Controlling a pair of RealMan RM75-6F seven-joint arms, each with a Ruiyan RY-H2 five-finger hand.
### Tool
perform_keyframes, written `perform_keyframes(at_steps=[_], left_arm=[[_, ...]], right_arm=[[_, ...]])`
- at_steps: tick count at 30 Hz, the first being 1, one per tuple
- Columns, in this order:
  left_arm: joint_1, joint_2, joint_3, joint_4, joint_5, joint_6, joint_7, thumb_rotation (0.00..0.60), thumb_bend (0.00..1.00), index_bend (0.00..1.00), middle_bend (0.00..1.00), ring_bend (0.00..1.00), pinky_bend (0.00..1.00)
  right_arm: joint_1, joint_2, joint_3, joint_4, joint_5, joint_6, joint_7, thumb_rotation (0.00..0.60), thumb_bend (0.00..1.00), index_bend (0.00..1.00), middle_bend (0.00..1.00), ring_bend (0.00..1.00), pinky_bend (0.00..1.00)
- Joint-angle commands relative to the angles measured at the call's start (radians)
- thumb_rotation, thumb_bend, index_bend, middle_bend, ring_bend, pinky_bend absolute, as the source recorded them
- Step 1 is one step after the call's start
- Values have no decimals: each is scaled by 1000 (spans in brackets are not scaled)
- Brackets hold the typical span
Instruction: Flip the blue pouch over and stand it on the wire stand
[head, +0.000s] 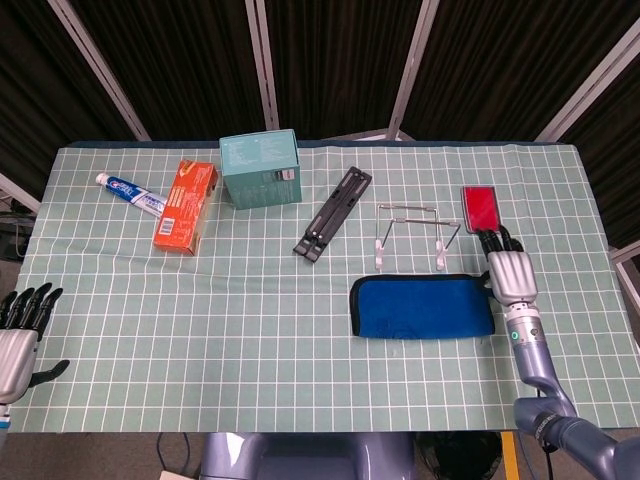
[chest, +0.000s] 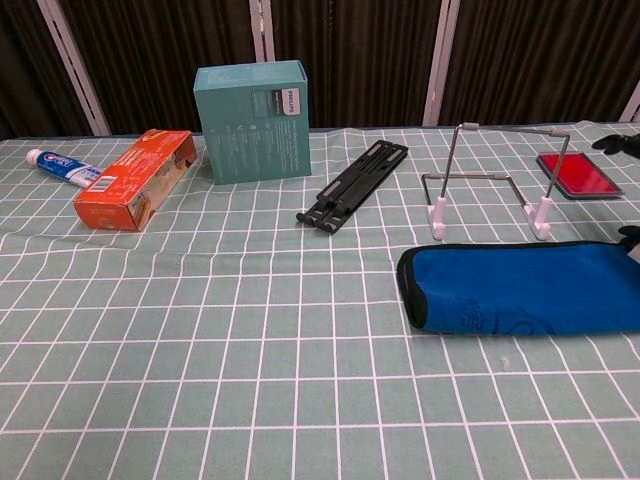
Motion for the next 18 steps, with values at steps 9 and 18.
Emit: perform_keyframes(at_steps=[9, 18], left_arm=[[4, 8, 6, -7, 16, 11, -11, 600, 0, 0, 0, 0, 0], [8, 12, 7, -7, 23, 20, -20, 600, 0, 0, 0, 0, 0]], right_arm=[[-34, 93, -53, -168, -117, 102, 66, 600, 21, 57, 43, 0, 10], [25, 227, -135, -399, -273, 58, -2, 600, 75, 137, 42, 0, 0]])
